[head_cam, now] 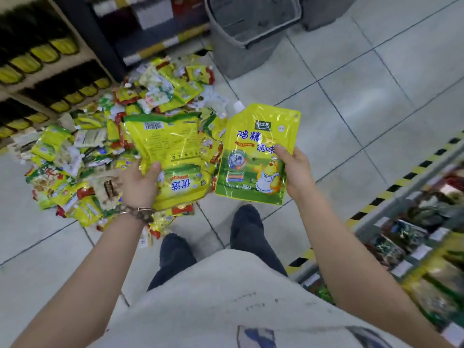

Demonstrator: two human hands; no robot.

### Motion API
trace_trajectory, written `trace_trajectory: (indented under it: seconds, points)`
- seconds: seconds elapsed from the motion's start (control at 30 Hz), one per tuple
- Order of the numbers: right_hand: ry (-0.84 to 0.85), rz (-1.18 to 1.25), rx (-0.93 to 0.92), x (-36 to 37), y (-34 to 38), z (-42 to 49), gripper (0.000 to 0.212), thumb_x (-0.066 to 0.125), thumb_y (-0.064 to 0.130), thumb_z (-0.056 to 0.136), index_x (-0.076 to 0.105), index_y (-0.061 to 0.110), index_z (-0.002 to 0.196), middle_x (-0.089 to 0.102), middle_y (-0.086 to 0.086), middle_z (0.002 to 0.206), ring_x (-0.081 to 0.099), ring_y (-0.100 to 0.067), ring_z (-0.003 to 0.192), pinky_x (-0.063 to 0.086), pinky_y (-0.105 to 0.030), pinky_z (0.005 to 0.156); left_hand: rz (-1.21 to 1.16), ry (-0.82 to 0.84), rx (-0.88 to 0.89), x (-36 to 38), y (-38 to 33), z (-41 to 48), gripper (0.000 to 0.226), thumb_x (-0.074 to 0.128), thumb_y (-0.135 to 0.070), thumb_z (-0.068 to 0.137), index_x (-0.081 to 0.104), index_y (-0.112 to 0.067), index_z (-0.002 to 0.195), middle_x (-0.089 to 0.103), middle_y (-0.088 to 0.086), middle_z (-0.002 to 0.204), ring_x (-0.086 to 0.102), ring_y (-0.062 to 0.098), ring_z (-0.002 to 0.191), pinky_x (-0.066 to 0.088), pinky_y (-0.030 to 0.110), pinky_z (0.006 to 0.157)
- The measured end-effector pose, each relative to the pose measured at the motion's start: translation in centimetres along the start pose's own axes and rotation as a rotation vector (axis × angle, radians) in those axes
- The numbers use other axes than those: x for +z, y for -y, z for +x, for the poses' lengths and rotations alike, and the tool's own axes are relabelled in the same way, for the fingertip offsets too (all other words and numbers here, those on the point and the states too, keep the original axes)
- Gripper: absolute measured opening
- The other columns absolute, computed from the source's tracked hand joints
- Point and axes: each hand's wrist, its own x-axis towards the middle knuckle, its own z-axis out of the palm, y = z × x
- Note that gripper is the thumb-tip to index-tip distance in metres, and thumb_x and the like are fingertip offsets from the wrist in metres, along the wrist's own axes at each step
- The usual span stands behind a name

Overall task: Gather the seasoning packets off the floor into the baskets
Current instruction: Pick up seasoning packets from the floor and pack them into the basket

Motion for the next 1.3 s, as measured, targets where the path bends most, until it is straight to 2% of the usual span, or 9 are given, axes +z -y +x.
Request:
trace_trajectory:
  seconds: [0.1, 0.17, 0.27, 0.43, 0.57, 0.67, 0.97, 1.13, 1.3]
  points:
    - [-0.039, -0.009, 0.000, -6.2, 2.9, 3.8, 0.007, 0.057, 0.011, 0.092, 0.063, 0.012, 0.095, 0.073, -0.002, 0.083, 0.070, -0.019, 0.071, 0.058, -0.037, 0.071, 0.048, -0.005, 0.035, 6.7, -3.7, -0.3, 0.058, 0.051, -0.022, 0.096, 0.029, 0.004, 0.142, 0.032, 0.023, 0.147, 0.037, 0.029, 0.133, 0.033, 0.027, 0.103]
    - [-0.064, -0.031, -0.002, -10.3, 5.2, 6.4, 0.006, 0.057, 0.012, 0.092, 0.064, 0.013, 0.093, 0.073, 0.000, 0.082, 0.070, -0.018, 0.070, 0.058, -0.036, 0.070, 0.054, 0.019, 0.032, 11.1, -7.0, -0.9, 0.060, 0.052, -0.026, 0.095, 0.028, 0.002, 0.143, 0.033, 0.025, 0.146, 0.033, 0.034, 0.136, 0.028, 0.037, 0.108]
    - [-0.092, -0.041, -0.003, -13.7, 7.7, 9.0, 0.005, 0.058, 0.014, 0.092, 0.063, 0.014, 0.092, 0.074, 0.002, 0.078, 0.070, -0.016, 0.068, 0.057, -0.031, 0.065, 0.096, 0.038, 0.048, 15.1, -10.7, -1.0, 0.060, 0.052, -0.027, 0.095, 0.030, 0.001, 0.143, 0.031, 0.019, 0.149, 0.030, 0.028, 0.138, 0.026, 0.030, 0.106]
    - [-0.085, -0.042, 0.007, -16.5, 12.5, 14.6, 0.008, 0.057, 0.015, 0.093, 0.063, 0.015, 0.089, 0.073, 0.002, 0.076, 0.069, -0.012, 0.062, 0.056, -0.024, 0.055, 0.096, 0.088, 0.071, 20.6, -17.6, 0.7, 0.063, 0.055, -0.030, 0.093, 0.033, 0.005, 0.140, 0.038, 0.019, 0.145, 0.036, 0.030, 0.134, 0.029, 0.033, 0.105]
    - [-0.063, -0.046, 0.011, -16.6, 16.1, 20.4, 0.007, 0.059, 0.017, 0.092, 0.063, 0.012, 0.092, 0.073, -0.002, 0.082, 0.070, -0.015, 0.065, 0.058, -0.029, 0.062, 0.078, 0.095, 0.071, 23.9, -22.4, 3.7, 0.051, 0.055, -0.026, 0.093, 0.046, 0.007, 0.130, 0.053, 0.011, 0.129, 0.051, 0.021, 0.115, 0.039, 0.025, 0.087]
    - [-0.023, -0.069, 0.003, -15.7, 19.4, 25.6, 0.008, 0.059, 0.017, 0.092, 0.064, 0.014, 0.087, 0.073, 0.002, 0.073, 0.070, -0.016, 0.063, 0.058, -0.030, 0.062, 0.014, 0.060, 0.045, 25.8, -26.0, 7.1, 0.057, 0.056, -0.026, 0.092, 0.039, 0.006, 0.136, 0.046, 0.014, 0.139, 0.045, 0.026, 0.127, 0.036, 0.032, 0.102]
    - [0.092, -0.112, -0.024, -11.3, 32.0, 41.7, 0.009, 0.058, 0.016, 0.092, 0.066, 0.013, 0.090, 0.074, -0.001, 0.079, 0.071, -0.020, 0.072, 0.057, -0.038, 0.074, -0.146, -0.037, -0.084, 29.5, -38.5, 19.4, 0.065, 0.051, -0.031, 0.095, 0.026, 0.004, 0.143, 0.027, 0.018, 0.151, 0.027, 0.029, 0.139, 0.024, 0.033, 0.109]
    - [0.135, -0.189, -0.011, -8.6, 37.9, 50.1, 0.010, 0.060, 0.017, 0.091, 0.066, 0.014, 0.085, 0.073, -0.003, 0.080, 0.070, -0.020, 0.068, 0.057, -0.038, 0.073, -0.268, -0.144, -0.161, 32.0, -44.2, 26.1, 0.054, 0.049, -0.035, 0.095, 0.047, 0.003, 0.133, 0.050, 0.007, 0.133, 0.047, 0.024, 0.121, 0.033, 0.035, 0.103]
    - [0.198, -0.291, 0.012, -5.1, 42.4, 61.2, 0.012, 0.063, 0.023, 0.089, 0.067, 0.012, 0.092, 0.073, -0.011, 0.094, 0.070, -0.030, 0.087, 0.055, -0.048, 0.084, -0.335, -0.233, -0.244, 36.1, -49.1, 34.3, 0.056, 0.053, -0.034, 0.094, 0.040, -0.006, 0.140, 0.042, 0.012, 0.144, 0.040, 0.027, 0.131, 0.031, 0.031, 0.104]
